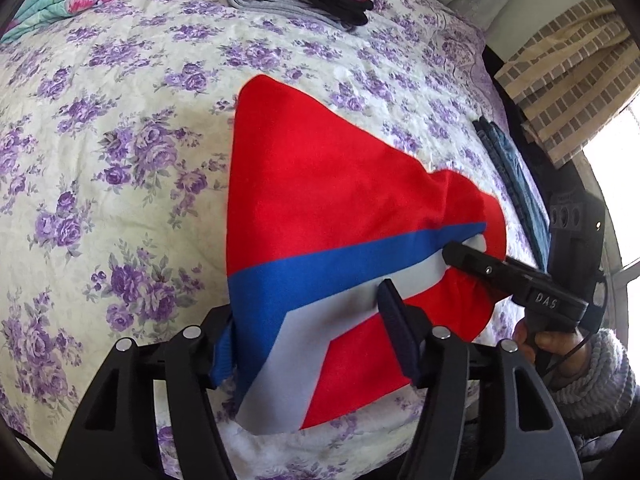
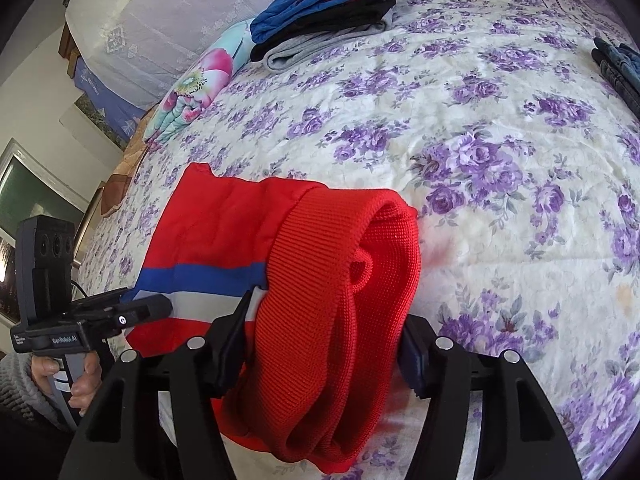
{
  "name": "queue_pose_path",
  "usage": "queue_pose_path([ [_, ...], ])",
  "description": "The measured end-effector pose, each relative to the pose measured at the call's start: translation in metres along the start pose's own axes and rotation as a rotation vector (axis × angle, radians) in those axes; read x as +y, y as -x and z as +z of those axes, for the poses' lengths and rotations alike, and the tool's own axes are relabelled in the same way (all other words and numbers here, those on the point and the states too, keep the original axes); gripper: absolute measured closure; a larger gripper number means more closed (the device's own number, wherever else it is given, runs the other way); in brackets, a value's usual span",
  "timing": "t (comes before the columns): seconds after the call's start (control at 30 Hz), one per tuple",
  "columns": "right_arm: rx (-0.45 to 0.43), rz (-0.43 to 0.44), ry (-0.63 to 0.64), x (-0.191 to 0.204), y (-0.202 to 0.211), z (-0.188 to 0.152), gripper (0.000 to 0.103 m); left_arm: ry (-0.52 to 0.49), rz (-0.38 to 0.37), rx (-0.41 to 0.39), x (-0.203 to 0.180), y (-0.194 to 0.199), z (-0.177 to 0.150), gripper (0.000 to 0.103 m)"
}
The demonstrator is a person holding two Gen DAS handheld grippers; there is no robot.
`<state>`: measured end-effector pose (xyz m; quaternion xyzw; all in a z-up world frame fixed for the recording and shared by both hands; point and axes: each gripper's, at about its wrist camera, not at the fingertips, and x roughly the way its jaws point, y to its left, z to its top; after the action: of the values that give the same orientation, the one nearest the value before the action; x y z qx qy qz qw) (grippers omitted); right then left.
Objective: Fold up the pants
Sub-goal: 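Close both grippers on the folded red pants bundle edges, then lift the red pants bundle with both grippers and carry it toward the clothes stack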
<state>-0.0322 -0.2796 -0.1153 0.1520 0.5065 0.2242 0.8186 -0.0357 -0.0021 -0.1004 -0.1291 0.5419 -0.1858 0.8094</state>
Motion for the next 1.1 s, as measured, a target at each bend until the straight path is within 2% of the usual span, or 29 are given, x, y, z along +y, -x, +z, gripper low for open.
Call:
queue_pose_path([
  [0.13, -0.003, 0.005, -0.006, -0.001, 0.0, -0.001, 0.038, 0.009, 0.002, 0.008, 0.003, -0.005, 0.001, 0.043],
  [0.3, 0.003, 0.01, -0.003, -0.001, -0.001, -0.001, 0.038, 0.07, -0.048, 0.033, 0.014, -0.012, 0.002, 0.042],
  [0.47, 0.008, 0.02, -0.006, -0.004, -0.002, 0.0, 0.037, 0.07, -0.046, 0.041, 0.013, -0.019, 0.007, 0.043],
  [0.6, 0.003, 0.015, 0.001, -0.003, -0.002, 0.0, 0.038, 0.031, -0.035, 0.027, 0.007, -0.017, 0.008, 0.054],
  [0.83, -0.022, -0.008, 0.032, 0.004, 0.002, -0.001, 0.048, -0.028, 0.007, -0.004, -0.003, -0.007, 0.01, 0.072],
  [0.87, -0.027, -0.015, 0.042, 0.007, 0.003, -0.001, 0.049, -0.043, 0.008, -0.011, -0.005, -0.005, 0.01, 0.078],
  [1.0, -0.042, -0.031, 0.057, 0.011, 0.009, -0.001, 0.053, -0.108, 0.038, -0.023, -0.017, 0.002, 0.01, 0.079],
  [1.1, -0.055, -0.037, 0.062, 0.014, 0.014, -0.004, 0.054, -0.112, 0.032, -0.022, -0.016, 0.002, 0.01, 0.08],
])
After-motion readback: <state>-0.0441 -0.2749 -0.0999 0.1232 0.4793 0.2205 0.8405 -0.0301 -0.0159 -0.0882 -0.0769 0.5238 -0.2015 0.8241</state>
